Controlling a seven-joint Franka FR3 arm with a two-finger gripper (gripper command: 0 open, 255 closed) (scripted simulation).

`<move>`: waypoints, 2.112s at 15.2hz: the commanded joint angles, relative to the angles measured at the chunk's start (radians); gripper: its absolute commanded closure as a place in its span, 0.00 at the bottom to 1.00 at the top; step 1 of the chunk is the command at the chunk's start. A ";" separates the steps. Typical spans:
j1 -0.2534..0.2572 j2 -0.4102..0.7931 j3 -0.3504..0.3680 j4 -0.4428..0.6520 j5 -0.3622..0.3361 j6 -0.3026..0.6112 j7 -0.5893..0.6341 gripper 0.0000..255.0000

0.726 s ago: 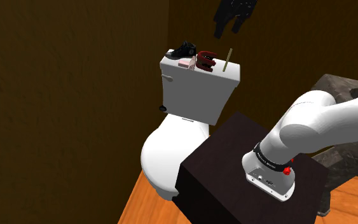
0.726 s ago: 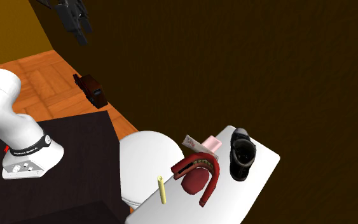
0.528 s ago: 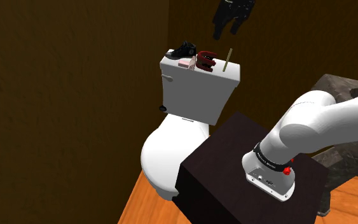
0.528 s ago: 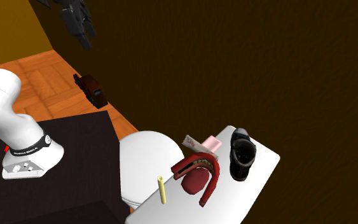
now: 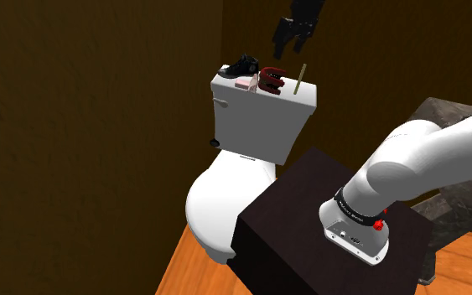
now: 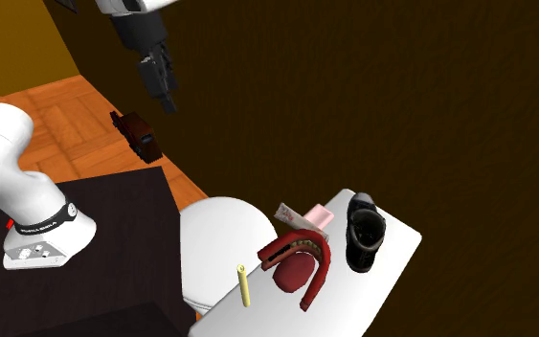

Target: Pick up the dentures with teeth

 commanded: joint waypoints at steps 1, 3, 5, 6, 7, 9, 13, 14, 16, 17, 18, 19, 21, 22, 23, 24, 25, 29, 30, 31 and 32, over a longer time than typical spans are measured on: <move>-0.008 0.050 -0.028 -0.001 -0.009 0.051 -0.032 0.00; -0.015 0.105 -0.055 0.006 -0.015 0.098 -0.064 0.00; -0.021 0.164 -0.082 0.019 -0.017 0.143 -0.096 0.00; -0.024 0.194 -0.096 0.028 -0.017 0.164 -0.113 0.00; -0.027 0.226 -0.109 0.038 -0.015 0.185 -0.130 0.00; -0.031 0.290 -0.135 0.061 -0.009 0.225 -0.164 0.00; -0.040 0.427 -0.182 0.123 0.018 0.294 -0.238 0.00; -0.042 0.463 -0.193 0.142 0.028 0.309 -0.258 0.00; -0.048 0.535 -0.213 0.184 0.051 0.336 -0.298 0.00; -0.051 0.572 -0.221 0.206 0.065 0.347 -0.319 0.00; -0.056 0.610 -0.228 0.230 0.080 0.357 -0.340 0.00; -0.062 0.647 -0.235 0.256 0.095 0.367 -0.360 0.00; -0.075 0.724 -0.244 0.311 0.128 0.381 -0.401 0.00; -0.084 0.762 -0.247 0.340 0.144 0.386 -0.421 0.00; -0.092 0.801 -0.249 0.371 0.161 0.390 -0.441 0.00; -0.103 0.840 -0.250 0.403 0.177 0.393 -0.459 0.00; -0.114 0.879 -0.249 0.437 0.193 0.394 -0.477 0.00; -0.133 0.945 -0.244 0.475 0.220 0.416 -0.505 0.00; -0.134 0.952 -0.242 0.470 0.224 0.427 -0.508 0.00; -0.135 0.958 -0.241 0.465 0.228 0.439 -0.510 0.00; -0.136 0.965 -0.239 0.461 0.231 0.450 -0.513 0.00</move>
